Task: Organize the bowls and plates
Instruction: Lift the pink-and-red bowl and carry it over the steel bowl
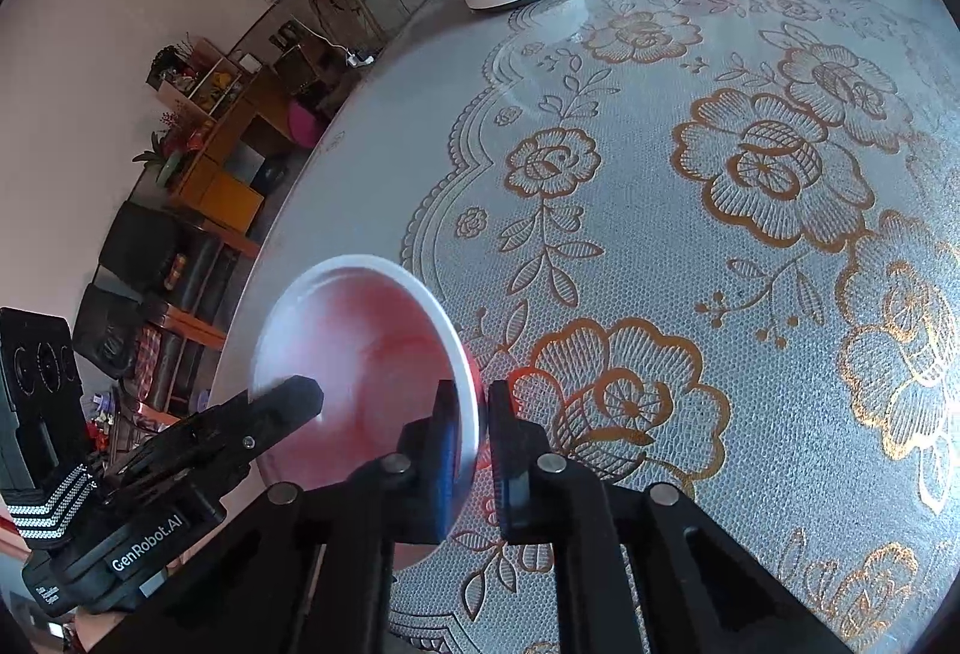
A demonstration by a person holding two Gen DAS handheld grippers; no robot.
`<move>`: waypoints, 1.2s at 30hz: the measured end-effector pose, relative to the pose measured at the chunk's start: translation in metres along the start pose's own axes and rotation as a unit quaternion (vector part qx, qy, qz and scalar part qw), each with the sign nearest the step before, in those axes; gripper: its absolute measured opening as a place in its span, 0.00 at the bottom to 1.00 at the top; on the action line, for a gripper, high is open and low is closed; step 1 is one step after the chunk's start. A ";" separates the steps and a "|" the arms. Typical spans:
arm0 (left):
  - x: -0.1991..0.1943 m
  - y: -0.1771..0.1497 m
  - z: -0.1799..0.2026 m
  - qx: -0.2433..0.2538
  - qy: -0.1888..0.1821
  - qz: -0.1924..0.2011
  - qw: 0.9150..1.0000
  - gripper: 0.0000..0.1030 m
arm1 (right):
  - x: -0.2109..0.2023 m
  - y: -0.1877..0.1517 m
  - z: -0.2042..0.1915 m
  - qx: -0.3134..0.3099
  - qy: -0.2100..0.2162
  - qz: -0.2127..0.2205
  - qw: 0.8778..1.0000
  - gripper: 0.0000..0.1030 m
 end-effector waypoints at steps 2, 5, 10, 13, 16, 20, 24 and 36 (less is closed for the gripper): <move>-0.004 0.000 0.004 0.010 0.006 0.008 1.000 0.24 | -0.003 -0.002 -0.003 -0.005 -0.005 0.004 1.000 0.08; -0.010 -0.002 0.007 0.013 0.006 0.014 1.000 0.24 | -0.007 -0.005 -0.004 -0.007 -0.006 0.010 1.000 0.08; -0.017 -0.005 0.010 0.021 0.013 0.022 0.999 0.24 | -0.012 -0.008 -0.006 -0.004 -0.003 0.014 1.000 0.08; -0.019 -0.006 0.011 0.022 0.014 0.024 0.999 0.24 | -0.013 -0.010 -0.006 -0.003 -0.003 0.016 1.000 0.08; -0.023 -0.008 0.011 0.020 0.008 0.029 0.999 0.24 | -0.016 -0.011 -0.006 0.001 0.001 0.019 1.000 0.08; -0.034 -0.010 0.012 0.021 0.002 0.042 0.999 0.24 | -0.022 -0.010 -0.007 -0.001 0.007 0.028 1.000 0.08; -0.049 -0.013 0.016 0.022 -0.007 0.060 0.998 0.24 | -0.032 -0.013 -0.012 -0.003 0.013 0.037 0.999 0.08; -0.102 -0.040 0.032 0.032 -0.024 0.116 0.992 0.24 | -0.076 -0.037 -0.029 -0.011 0.049 0.073 0.996 0.11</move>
Point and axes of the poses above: each gripper's, at about its wrist camera, not at the fingertips, and x roughly the way its jaws point, z to its right, y to its top, the point moved 2 cm from there along x, roughly the way its jaws point, and after that the axes turned 9 degrees about -z, right-handed, at the moved point
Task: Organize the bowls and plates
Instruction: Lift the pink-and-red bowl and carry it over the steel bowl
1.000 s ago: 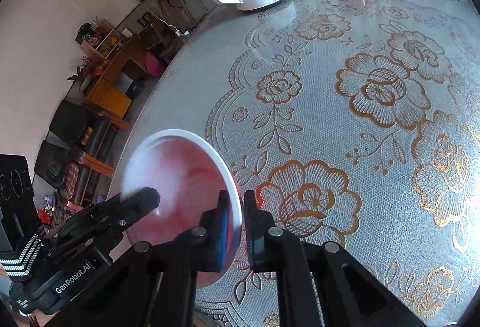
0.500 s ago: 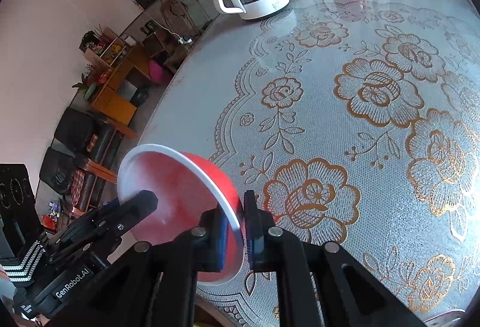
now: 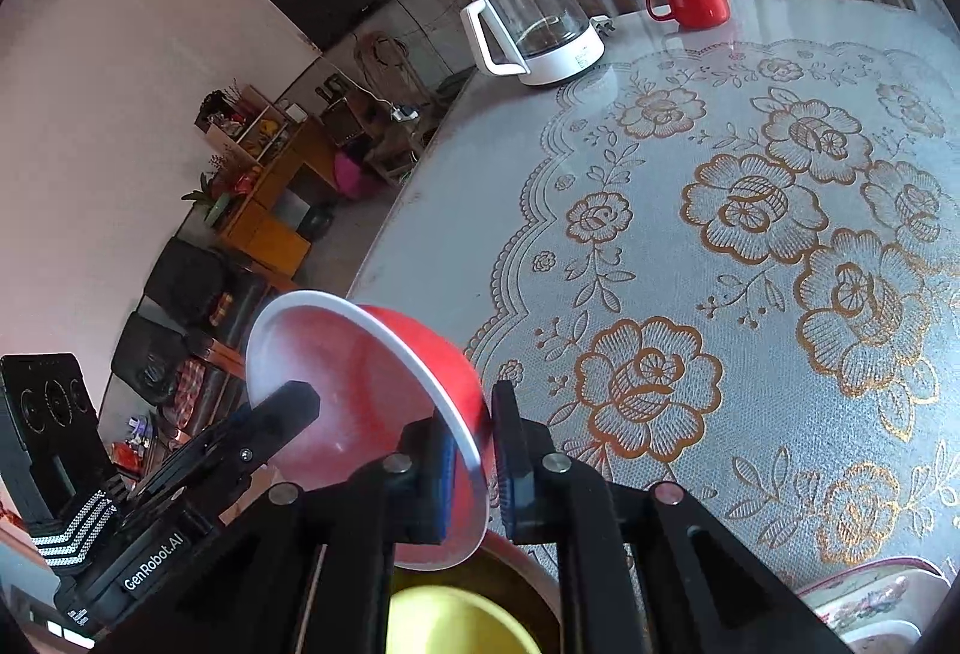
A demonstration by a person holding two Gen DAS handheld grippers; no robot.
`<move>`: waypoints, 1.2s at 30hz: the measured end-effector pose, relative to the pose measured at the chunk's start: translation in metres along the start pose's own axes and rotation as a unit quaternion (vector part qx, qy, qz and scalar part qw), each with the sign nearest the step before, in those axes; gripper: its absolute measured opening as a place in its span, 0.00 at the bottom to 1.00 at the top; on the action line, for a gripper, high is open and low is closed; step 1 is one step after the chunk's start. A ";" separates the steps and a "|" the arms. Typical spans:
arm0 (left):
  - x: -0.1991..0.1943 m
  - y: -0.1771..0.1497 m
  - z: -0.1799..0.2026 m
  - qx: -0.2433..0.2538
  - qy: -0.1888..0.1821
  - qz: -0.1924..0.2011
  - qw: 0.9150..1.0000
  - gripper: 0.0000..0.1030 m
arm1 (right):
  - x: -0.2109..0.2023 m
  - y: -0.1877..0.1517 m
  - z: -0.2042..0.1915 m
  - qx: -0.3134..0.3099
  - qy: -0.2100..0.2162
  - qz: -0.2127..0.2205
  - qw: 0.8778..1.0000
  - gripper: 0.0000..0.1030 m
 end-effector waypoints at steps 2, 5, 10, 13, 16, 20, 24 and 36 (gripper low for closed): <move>-0.011 -0.004 0.004 0.003 -0.002 0.008 1.000 0.24 | -0.008 -0.005 -0.004 -0.003 0.004 0.006 1.000 0.11; -0.026 -0.012 0.009 0.004 -0.008 0.017 1.000 0.24 | -0.020 -0.014 -0.009 -0.006 0.010 0.012 1.000 0.11; -0.047 -0.029 0.012 0.005 -0.011 0.025 1.000 0.24 | -0.036 -0.033 -0.020 -0.012 0.018 0.016 1.000 0.12; -0.055 -0.041 0.013 0.003 -0.018 0.024 1.000 0.24 | -0.044 -0.046 -0.025 -0.013 0.023 0.016 1.000 0.13; -0.059 -0.054 0.015 0.000 -0.023 0.020 1.000 0.24 | -0.050 -0.062 -0.028 -0.017 0.019 0.011 1.000 0.14; -0.058 -0.072 0.020 0.001 -0.027 0.008 1.000 0.25 | -0.053 -0.081 -0.024 -0.011 0.017 0.007 1.000 0.14; -0.053 -0.089 0.023 0.001 -0.030 -0.010 0.999 0.27 | -0.051 -0.099 -0.017 -0.001 0.013 -0.007 1.000 0.14; -0.034 -0.113 0.021 -0.010 -0.025 -0.049 0.998 0.30 | -0.035 -0.125 -0.006 0.015 -0.002 -0.043 0.999 0.15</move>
Point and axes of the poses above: each gripper's, at about its wrist camera, not at the fingertips, and x roughly the way its jaws point, z to its right, y to its top, the point moved 2 cm from there along x, roughly the way its jaws point, and after that the axes turned 9 degrees about -z, right-handed, at the moved point
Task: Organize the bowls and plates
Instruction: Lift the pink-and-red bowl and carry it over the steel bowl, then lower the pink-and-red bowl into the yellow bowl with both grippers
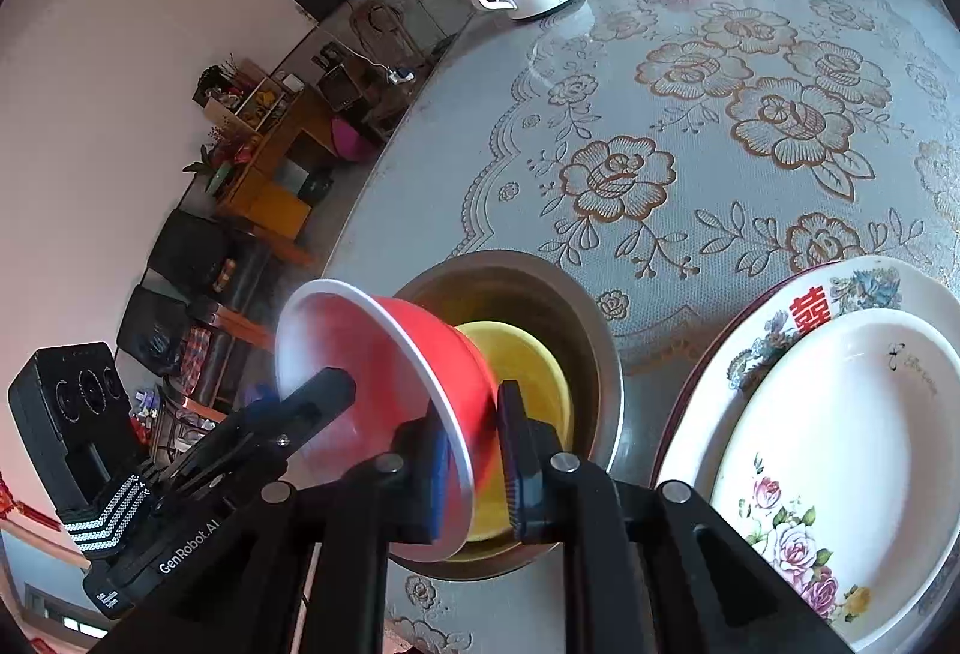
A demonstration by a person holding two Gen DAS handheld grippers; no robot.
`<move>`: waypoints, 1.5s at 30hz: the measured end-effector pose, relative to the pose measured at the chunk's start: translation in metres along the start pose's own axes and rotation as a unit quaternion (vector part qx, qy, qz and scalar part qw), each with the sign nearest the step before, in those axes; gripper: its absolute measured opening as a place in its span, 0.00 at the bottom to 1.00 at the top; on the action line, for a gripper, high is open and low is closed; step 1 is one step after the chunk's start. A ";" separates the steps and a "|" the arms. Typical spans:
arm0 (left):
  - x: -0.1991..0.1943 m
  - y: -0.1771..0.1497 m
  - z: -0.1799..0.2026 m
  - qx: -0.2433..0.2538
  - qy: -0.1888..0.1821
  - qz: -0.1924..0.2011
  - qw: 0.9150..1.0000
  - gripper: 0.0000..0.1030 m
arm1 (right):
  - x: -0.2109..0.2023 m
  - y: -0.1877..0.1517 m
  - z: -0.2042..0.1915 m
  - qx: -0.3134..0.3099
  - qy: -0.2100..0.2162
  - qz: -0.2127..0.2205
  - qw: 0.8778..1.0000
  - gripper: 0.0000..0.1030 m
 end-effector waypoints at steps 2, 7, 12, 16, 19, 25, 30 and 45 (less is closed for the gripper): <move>0.005 -0.002 -0.001 0.000 0.002 -0.006 1.000 0.30 | 0.002 -0.001 0.001 0.001 -0.003 -0.004 1.000 0.15; 0.016 -0.006 -0.005 -0.006 0.002 -0.022 1.000 0.30 | 0.009 -0.001 0.005 0.009 -0.015 -0.012 1.000 0.15; 0.019 -0.008 -0.007 -0.006 0.002 -0.025 1.000 0.30 | 0.014 0.000 0.008 0.012 -0.020 -0.015 1.000 0.15; 0.020 -0.011 -0.007 0.000 0.003 -0.032 0.999 0.30 | 0.016 0.001 0.009 0.010 -0.024 -0.020 0.999 0.15; 0.020 -0.013 -0.007 0.004 0.006 -0.033 0.999 0.30 | 0.018 0.000 0.009 0.008 -0.029 -0.030 0.999 0.15; 0.023 -0.014 -0.011 0.002 0.016 -0.036 0.999 0.30 | 0.018 0.000 0.007 0.000 -0.043 -0.031 0.999 0.15; 0.021 -0.016 -0.012 0.005 0.025 -0.031 0.999 0.30 | 0.019 -0.002 0.007 -0.008 -0.050 -0.030 0.998 0.15; 0.027 -0.014 -0.010 0.029 0.060 -0.027 0.997 0.30 | 0.017 -0.004 -0.002 -0.063 -0.100 0.004 0.993 0.15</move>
Point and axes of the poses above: each gripper's, at about its wrist camera, not at the fingertips, and x roughly the way its jaws point, z to its right, y to its top, the point moved 2 cm from there along x, roughly the way its jaws point, and after that the axes turned 9 degrees about -z, right-handed, at the moved point
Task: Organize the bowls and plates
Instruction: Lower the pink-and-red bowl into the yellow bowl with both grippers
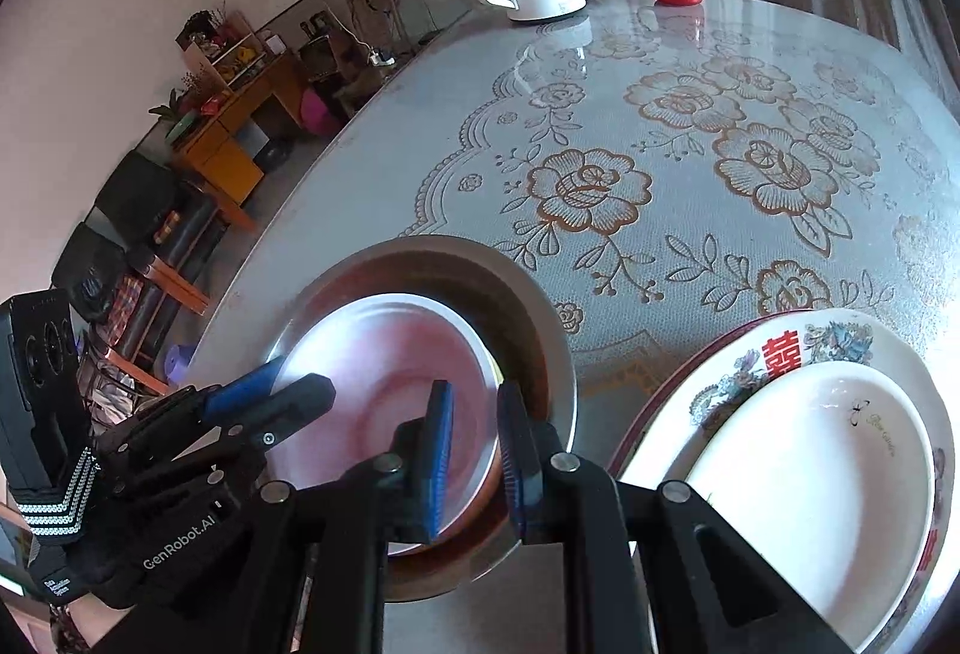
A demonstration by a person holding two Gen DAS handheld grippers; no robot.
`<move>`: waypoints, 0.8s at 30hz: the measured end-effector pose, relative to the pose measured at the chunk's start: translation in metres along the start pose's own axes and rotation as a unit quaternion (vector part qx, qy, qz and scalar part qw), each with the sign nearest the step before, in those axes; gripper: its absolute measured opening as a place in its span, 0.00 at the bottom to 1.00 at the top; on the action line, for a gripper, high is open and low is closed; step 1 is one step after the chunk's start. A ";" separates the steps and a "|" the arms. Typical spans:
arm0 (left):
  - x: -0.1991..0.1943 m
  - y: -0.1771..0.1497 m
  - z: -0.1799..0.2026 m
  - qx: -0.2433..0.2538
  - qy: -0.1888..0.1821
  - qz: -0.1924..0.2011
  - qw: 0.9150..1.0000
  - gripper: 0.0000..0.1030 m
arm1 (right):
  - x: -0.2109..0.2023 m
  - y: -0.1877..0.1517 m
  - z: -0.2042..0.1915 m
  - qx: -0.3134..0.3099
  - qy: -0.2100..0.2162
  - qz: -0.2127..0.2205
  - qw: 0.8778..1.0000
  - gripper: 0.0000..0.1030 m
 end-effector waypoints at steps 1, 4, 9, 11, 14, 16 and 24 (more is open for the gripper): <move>0.001 0.000 0.002 0.006 0.006 0.000 1.000 0.30 | 0.000 0.000 0.001 0.001 0.000 0.001 1.000 0.15; 0.005 0.000 0.005 0.018 0.020 0.004 1.000 0.32 | 0.002 0.001 0.001 0.000 -0.005 0.004 1.000 0.15; 0.002 0.001 0.002 0.019 0.021 0.011 1.000 0.42 | 0.007 -0.001 0.001 -0.012 -0.026 0.007 1.000 0.15; -0.003 0.002 0.001 0.018 0.017 0.016 1.000 0.45 | 0.008 -0.003 0.002 -0.015 -0.021 0.007 1.000 0.15; -0.004 0.002 0.003 0.023 0.016 0.015 0.999 0.44 | 0.008 -0.005 0.006 -0.001 -0.004 0.003 1.000 0.16; -0.005 0.001 0.004 0.022 0.016 0.013 1.000 0.44 | 0.008 -0.005 0.006 0.000 -0.001 0.002 1.000 0.16; 0.002 -0.002 0.004 0.027 0.024 0.003 0.999 0.34 | 0.007 -0.007 -0.003 -0.031 -0.014 0.004 0.999 0.14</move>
Point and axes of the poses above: each gripper's, at about its wrist camera, not at the fingertips, and x roughly the way its jaws point, z to its right, y to its top, the point moved 2 cm from there along x, roughly the way its jaws point, and after that the axes turned 9 degrees about -z, right-handed, at the moved point
